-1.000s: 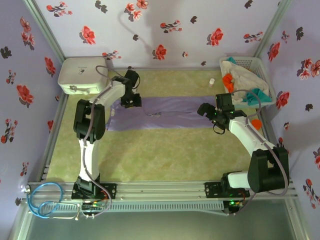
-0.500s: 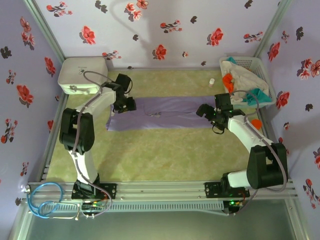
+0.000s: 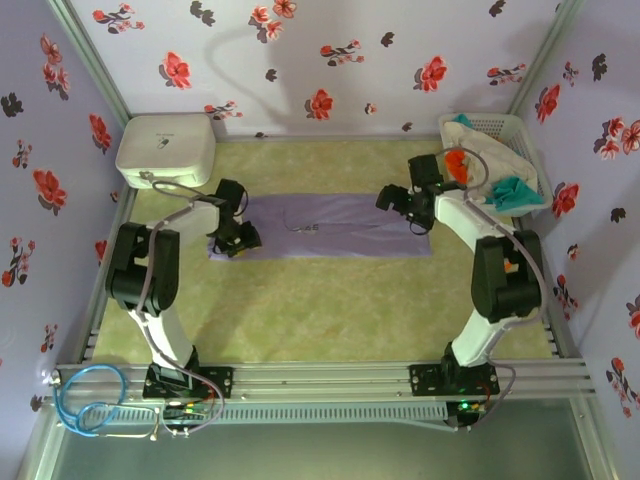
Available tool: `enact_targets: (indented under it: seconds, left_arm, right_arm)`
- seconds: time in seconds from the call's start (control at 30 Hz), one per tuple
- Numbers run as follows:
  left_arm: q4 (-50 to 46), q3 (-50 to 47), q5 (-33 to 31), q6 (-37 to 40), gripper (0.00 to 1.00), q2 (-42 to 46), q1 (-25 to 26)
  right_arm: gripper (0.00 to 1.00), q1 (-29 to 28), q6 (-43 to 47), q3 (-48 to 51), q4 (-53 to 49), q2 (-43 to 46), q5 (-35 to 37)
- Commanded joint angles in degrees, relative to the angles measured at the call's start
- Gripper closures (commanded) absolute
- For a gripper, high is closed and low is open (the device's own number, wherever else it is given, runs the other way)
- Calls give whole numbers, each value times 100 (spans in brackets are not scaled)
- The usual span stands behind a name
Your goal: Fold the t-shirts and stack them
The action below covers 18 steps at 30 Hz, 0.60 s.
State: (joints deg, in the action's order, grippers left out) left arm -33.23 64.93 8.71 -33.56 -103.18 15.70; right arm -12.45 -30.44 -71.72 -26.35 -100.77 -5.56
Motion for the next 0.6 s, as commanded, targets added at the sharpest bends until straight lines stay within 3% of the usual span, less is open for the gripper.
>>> enact_targets:
  seconds: [0.0, 0.13, 0.37, 0.57]
  left_arm:
    - [80, -59, 193, -1, 60, 285, -48]
    - [30, -33, 305, -64, 60, 413, -49]
    - [72, 117, 348, -401, 60, 56, -41]
    - [-451, 828, 209, -73, 62, -671, -59]
  right_arm:
    - [1, -36, 165, -417, -44, -498, 256]
    - [1, -33, 227, -915, -181, -1086, 215]
    - [29, -39, 77, -1307, -314, -1846, 213]
    - [34, -141, 194, -1429, -948, -2147, 386]
